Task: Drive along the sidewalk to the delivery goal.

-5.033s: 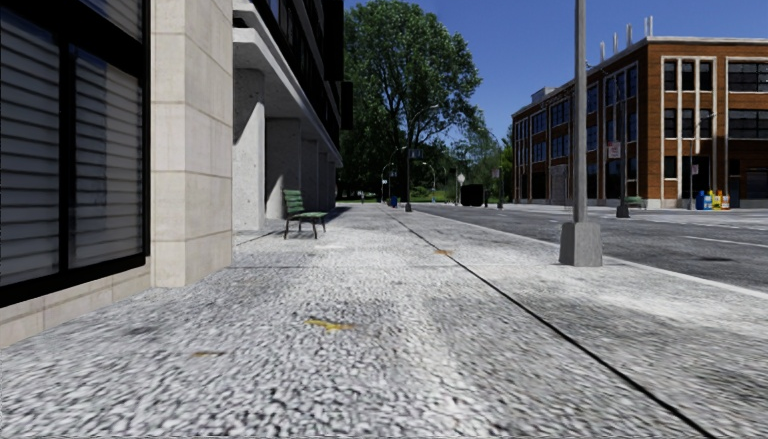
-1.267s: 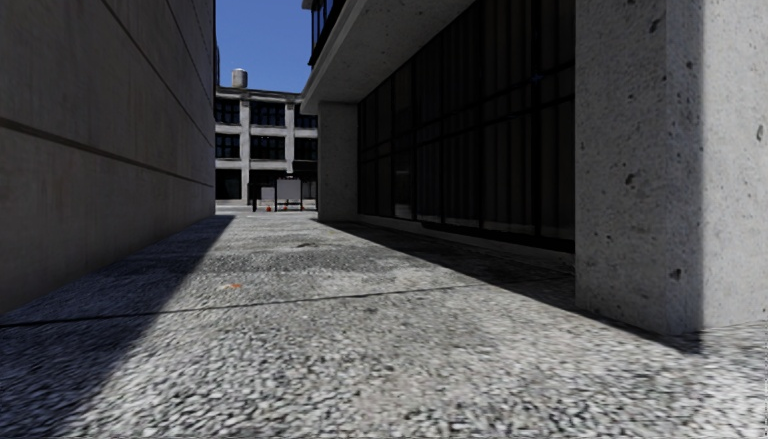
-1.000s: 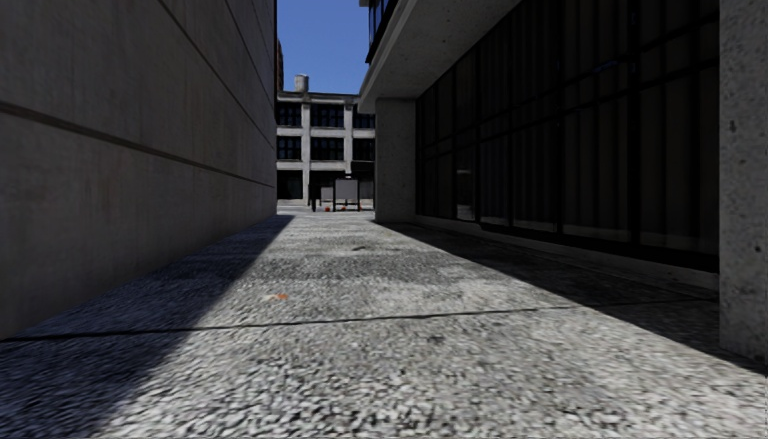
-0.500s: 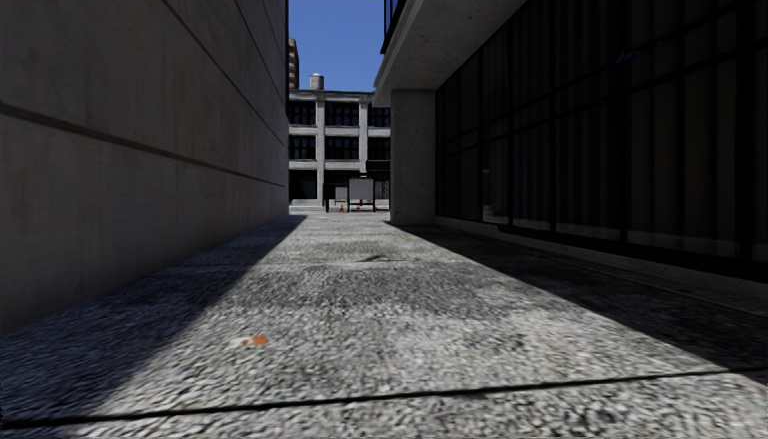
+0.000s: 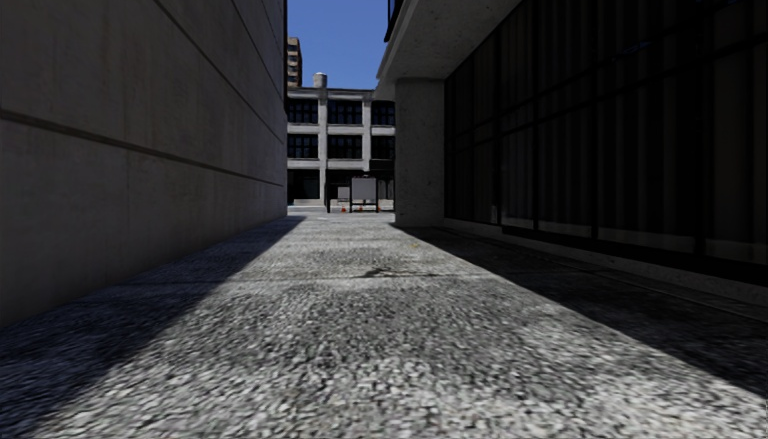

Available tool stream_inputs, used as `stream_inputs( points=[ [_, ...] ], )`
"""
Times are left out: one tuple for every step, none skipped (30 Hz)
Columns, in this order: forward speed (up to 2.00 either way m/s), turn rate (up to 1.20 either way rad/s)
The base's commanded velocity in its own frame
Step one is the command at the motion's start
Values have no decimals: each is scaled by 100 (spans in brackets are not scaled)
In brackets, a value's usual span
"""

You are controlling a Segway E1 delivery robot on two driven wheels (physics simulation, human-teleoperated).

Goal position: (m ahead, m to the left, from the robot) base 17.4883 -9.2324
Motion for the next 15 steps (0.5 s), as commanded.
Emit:
stream_inputs(
  points=[
    [200,27],
    [200,27],
    [200,27],
    [200,27],
    [200,27],
    [200,27],
    [200,27],
    [200,27],
    [200,27],
    [200,27],
    [200,27],
    [200,27],
    [200,27],
    [200,27],
    [200,27]
  ],
)
